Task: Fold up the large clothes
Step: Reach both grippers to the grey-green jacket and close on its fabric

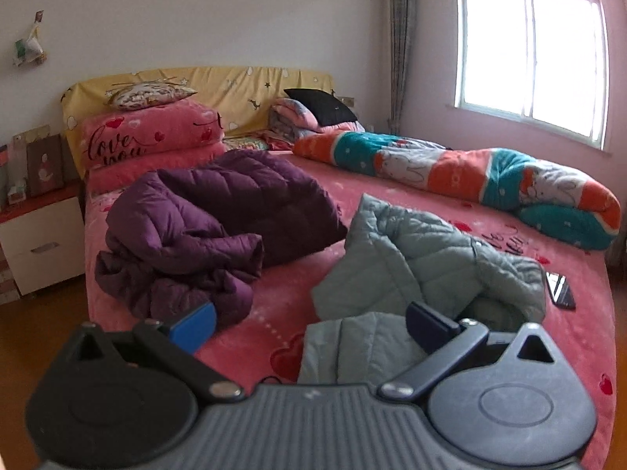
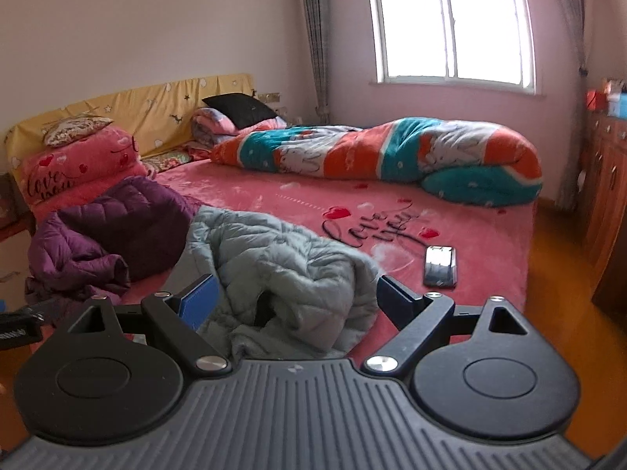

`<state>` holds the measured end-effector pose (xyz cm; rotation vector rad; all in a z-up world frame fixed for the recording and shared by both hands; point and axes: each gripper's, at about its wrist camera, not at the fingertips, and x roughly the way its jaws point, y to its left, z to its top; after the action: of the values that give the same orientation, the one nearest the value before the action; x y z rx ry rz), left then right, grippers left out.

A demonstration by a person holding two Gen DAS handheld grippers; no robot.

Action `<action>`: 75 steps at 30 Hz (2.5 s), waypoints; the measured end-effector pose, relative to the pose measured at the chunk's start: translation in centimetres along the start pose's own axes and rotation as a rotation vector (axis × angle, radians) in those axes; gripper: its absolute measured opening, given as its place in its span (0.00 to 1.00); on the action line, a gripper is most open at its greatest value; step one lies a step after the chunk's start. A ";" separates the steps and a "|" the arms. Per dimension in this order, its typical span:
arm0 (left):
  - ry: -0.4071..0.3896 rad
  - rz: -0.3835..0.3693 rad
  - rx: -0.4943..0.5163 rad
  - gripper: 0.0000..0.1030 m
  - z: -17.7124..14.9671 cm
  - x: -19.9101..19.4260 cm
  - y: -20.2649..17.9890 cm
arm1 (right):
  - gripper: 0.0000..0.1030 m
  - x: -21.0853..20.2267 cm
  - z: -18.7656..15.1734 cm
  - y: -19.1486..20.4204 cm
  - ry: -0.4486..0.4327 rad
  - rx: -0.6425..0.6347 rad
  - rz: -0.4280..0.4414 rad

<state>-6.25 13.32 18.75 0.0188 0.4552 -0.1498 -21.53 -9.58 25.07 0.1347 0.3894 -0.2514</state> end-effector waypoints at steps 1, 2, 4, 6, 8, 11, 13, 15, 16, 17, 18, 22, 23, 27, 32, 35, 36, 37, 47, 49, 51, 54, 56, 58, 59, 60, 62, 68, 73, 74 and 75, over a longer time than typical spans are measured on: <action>0.003 0.000 0.009 1.00 -0.1 0.1 -0.3 | 1.00 0.2 -0.3 -0.4 -0.001 0.005 0.001; 0.003 0.002 0.017 1.00 -0.2 0.1 -0.6 | 1.00 0.3 -0.4 -0.5 0.003 0.008 0.002; 0.002 0.005 0.027 1.00 -0.1 0.3 -1.6 | 1.00 0.9 -0.5 -0.5 0.011 0.011 0.011; 0.002 0.003 0.038 1.00 -0.2 0.5 -2.1 | 1.00 1.6 -1.0 -0.7 0.011 0.018 0.016; 0.011 0.002 0.045 1.00 -0.3 0.8 -2.8 | 1.00 2.0 -1.2 -0.7 0.014 0.016 0.016; 0.025 -0.006 0.050 1.00 -0.5 1.3 -3.6 | 1.00 2.3 -1.5 -0.9 0.019 0.012 0.018; 0.033 -0.012 0.050 1.00 -0.7 1.6 -4.2 | 1.00 2.8 -1.6 -1.2 0.023 0.011 0.013; 0.034 -0.025 0.051 1.00 -0.9 1.9 -4.6 | 1.00 3.2 -1.8 -1.3 0.026 0.011 0.015; 0.034 -0.034 0.052 1.00 -1.0 2.0 -4.8 | 1.00 3.4 -1.9 -1.6 0.025 0.015 0.020; 0.037 -0.043 0.053 1.00 -1.2 2.2 -4.9 | 1.00 3.6 -1.9 -1.8 0.027 0.022 0.022; 0.042 -0.053 0.055 1.00 -1.4 2.4 -5.1 | 1.00 3.9 -2.0 -2.1 0.030 0.027 0.022; 0.037 -0.116 0.066 1.00 -2.0 2.8 -6.1 | 0.93 5.6 -2.3 -3.1 0.069 0.077 0.038; 0.038 -0.136 0.077 1.00 -2.2 3.0 -6.3 | 0.88 6.1 -2.4 -3.4 0.081 0.086 0.042; 0.062 -0.218 0.131 1.00 -2.8 4.1 -7.6 | 0.85 8.2 -3.2 -4.1 0.097 0.082 0.038; 0.066 -0.286 0.213 1.00 -4.1 5.8 -10.0 | 0.99 11.1 -4.3 -4.8 0.138 0.082 0.037; 0.044 -0.264 0.256 1.00 -4.5 7.2 -10.3 | 0.99 12.8 -5.0 -5.2 0.183 0.123 0.071; 0.045 -0.257 0.260 1.00 -4.6 8.0 -10.1 | 0.99 13.5 -5.3 -5.4 0.199 0.134 0.082; 0.050 -0.250 0.264 1.00 -4.5 8.7 -9.8 | 0.99 14.0 -5.7 -5.4 0.212 0.140 0.096; 0.153 -0.261 0.417 0.95 -6.0 14.9 -10.5 | 0.99 18.3 -8.5 -2.2 0.335 0.141 0.258; 0.176 -0.245 0.446 0.90 -6.7 15.8 -10.9 | 0.99 19.1 -8.9 -1.6 0.352 0.141 0.271; 0.202 -0.248 0.443 0.83 -7.1 16.6 -11.1 | 0.99 19.9 -9.3 -0.9 0.364 0.145 0.291; 0.207 -0.240 0.419 0.69 -7.1 17.4 -11.1 | 0.99 20.8 -9.6 -0.4 0.379 0.155 0.312; 0.219 -0.233 0.397 0.53 -7.1 17.8 -11.2 | 0.99 21.5 -9.8 -0.2 0.382 0.174 0.321; 0.225 -0.230 0.374 0.49 -6.9 18.0 -11.1 | 0.93 22.2 -10.0 -0.2 0.388 0.199 0.329; 0.226 -0.230 0.367 0.45 -6.7 17.9 -11.0 | 0.91 22.5 -10.1 -0.2 0.393 0.208 0.333; 0.226 -0.229 0.359 0.41 -6.6 17.8 -10.9 | 0.84 22.8 -10.2 -0.3 0.399 0.209 0.339; 0.220 -0.233 0.339 0.34 -6.4 17.3 -10.6 | 0.61 23.1 -10.3 -0.1 0.400 0.196 0.339; 0.196 -0.221 0.262 0.19 -4.8 15.9 -9.3 | 0.16 22.6 -10.4 -1.2 0.415 0.197 0.299; 0.164 -0.230 0.213 0.18 -3.1 13.3 -7.9 | 0.13 20.8 -9.4 -2.3 0.401 0.150 0.241; 0.160 -0.235 0.199 0.18 -2.7 12.9 -7.5 | 0.12 20.2 -9.1 -2.6 0.392 0.140 0.225; 0.154 -0.237 0.191 0.18 -2.4 12.4 -7.1 | 0.12 19.6 -8.8 -3.0 0.385 0.134 0.211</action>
<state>2.67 4.70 11.29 0.1648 0.5952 -0.4270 -7.97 -15.13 9.10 0.3565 0.7362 -0.0402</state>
